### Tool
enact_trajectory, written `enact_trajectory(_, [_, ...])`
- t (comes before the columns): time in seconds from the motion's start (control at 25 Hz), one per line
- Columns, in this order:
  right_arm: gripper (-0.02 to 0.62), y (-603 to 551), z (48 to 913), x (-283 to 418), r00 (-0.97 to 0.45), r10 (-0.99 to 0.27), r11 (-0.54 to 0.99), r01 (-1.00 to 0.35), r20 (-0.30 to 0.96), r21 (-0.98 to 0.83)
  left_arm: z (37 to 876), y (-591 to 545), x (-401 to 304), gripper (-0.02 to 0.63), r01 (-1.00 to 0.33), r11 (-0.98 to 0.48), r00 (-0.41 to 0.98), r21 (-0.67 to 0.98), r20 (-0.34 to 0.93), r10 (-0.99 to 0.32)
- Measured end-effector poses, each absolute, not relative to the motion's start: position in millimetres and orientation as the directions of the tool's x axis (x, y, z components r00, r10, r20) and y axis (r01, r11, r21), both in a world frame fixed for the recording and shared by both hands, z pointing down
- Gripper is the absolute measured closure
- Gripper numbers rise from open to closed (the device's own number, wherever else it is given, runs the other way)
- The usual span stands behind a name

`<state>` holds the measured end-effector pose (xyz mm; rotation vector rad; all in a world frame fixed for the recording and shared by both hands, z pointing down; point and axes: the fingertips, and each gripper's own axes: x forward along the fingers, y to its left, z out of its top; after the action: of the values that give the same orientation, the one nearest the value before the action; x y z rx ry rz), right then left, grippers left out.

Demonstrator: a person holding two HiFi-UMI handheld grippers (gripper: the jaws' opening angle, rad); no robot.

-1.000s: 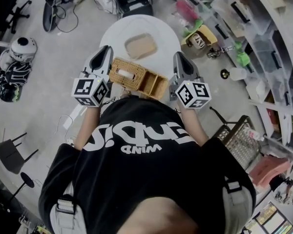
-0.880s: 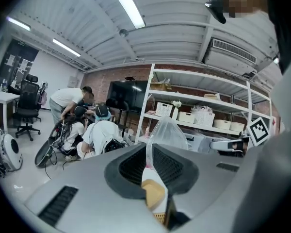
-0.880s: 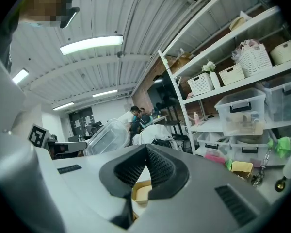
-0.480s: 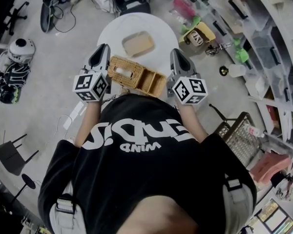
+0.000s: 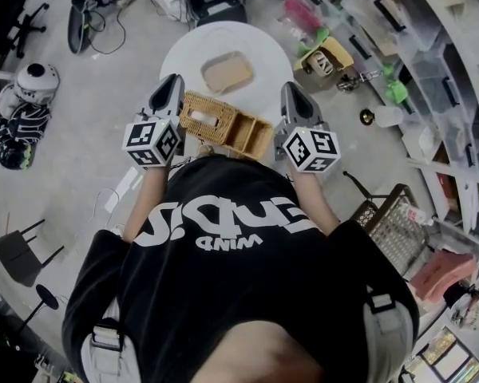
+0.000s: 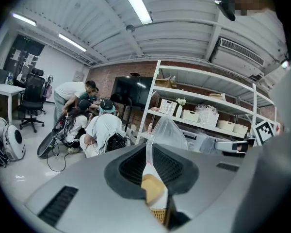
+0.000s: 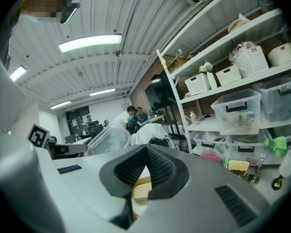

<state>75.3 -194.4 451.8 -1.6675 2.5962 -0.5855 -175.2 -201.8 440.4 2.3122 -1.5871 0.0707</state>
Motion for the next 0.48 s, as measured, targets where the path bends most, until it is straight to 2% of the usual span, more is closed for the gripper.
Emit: enact_trajectory(0.48, [0.598, -188, 453, 64, -0.462, -0.865, 0.386, -0.863, 0.197, -0.327, 445, -192, -185, 0.566, -0.919, -0.303, 0.364, 0.252, 0.246, -0.899])
